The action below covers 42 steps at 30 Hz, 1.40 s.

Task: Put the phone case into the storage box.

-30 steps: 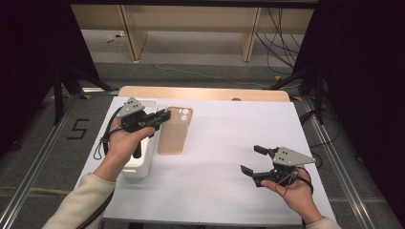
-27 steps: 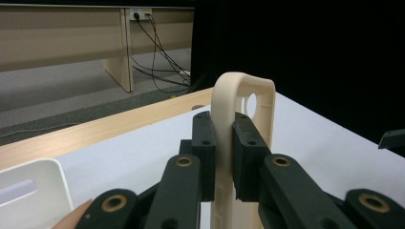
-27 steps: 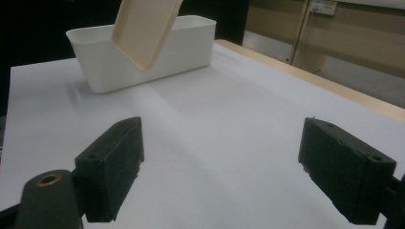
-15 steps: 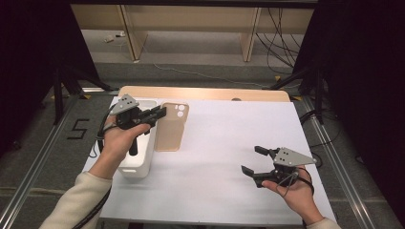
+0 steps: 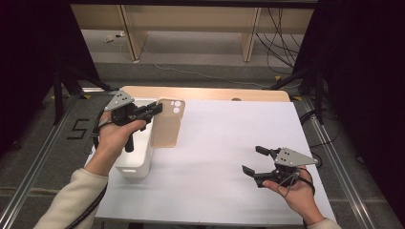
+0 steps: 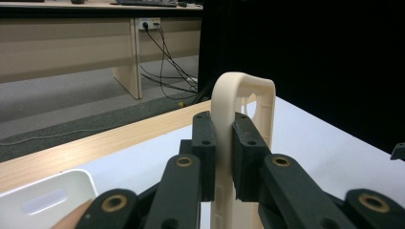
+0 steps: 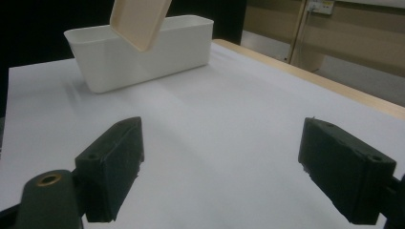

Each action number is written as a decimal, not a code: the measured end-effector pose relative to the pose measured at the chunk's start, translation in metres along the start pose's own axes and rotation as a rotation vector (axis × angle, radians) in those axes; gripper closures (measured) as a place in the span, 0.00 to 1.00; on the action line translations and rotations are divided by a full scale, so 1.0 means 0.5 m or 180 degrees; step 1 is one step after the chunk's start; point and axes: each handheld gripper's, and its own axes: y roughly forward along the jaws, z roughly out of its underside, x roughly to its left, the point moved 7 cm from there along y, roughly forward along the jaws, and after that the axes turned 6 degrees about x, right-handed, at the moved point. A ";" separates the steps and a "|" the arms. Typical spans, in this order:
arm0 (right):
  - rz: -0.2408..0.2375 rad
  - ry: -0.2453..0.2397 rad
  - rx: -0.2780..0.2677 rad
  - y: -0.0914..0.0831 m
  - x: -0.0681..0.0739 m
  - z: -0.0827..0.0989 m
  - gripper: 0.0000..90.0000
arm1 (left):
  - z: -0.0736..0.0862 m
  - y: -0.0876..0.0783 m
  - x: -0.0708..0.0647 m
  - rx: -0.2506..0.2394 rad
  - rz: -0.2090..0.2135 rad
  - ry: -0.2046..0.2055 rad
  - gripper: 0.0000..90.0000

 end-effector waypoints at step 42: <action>-0.0045 0.0019 -0.0009 0.000 0.002 0.001 0.19 | -0.021 -0.012 0.055 -0.0128 -0.0040 0.0130 0.90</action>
